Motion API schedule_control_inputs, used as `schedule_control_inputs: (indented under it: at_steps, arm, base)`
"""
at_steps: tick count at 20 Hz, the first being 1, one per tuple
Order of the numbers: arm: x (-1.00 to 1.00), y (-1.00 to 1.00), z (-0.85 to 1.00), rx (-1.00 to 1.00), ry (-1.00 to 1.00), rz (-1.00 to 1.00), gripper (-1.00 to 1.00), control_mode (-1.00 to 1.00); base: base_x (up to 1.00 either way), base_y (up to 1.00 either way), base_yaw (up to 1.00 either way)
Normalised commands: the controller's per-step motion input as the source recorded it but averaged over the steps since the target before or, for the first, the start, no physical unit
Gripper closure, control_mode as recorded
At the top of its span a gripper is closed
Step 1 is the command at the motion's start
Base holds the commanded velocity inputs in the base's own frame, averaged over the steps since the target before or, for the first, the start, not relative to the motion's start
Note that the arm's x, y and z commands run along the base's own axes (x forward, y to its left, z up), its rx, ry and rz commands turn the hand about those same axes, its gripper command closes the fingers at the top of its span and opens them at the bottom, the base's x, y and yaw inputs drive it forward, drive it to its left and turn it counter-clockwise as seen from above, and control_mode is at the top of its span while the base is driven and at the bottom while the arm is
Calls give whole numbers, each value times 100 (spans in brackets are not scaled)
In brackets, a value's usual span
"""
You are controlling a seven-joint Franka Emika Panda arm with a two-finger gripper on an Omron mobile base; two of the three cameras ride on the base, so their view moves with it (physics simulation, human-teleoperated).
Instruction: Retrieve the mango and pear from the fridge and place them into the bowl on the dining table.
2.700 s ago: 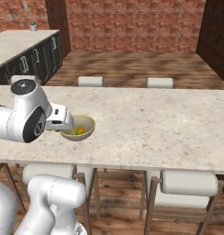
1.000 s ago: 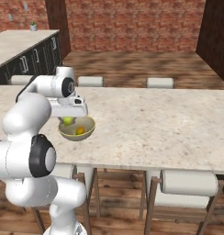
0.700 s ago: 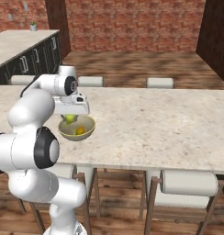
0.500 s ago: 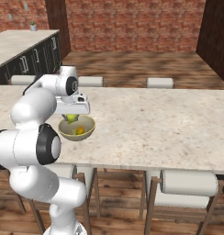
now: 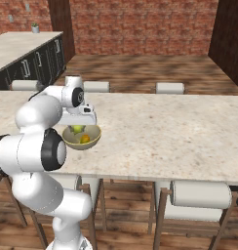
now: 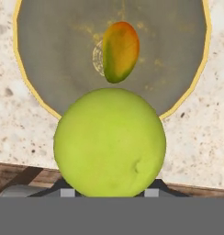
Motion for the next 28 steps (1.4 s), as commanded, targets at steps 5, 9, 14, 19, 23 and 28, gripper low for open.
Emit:
schedule_control_inputs:
  at_steps: [5,9,14,19,23,28]
  arm:
    - [0,10,-8,0,-5,0,100,-100]
    - [9,9,-10,0,-4,0,100,-100]
    - [21,7,-4,0,-1,0,100,-100]
    - [25,4,-9,0,-1,0,100,-100]
    - [15,0,-2,0,-1,0,100,-100]
    - [-15,0,4,0,-7,0,100,-100]
  base:
    - [0,0,0]
    - [0,0,0]
    - [0,0,0]
    - [0,0,0]
    - [0,0,0]
    - [0,0,0]
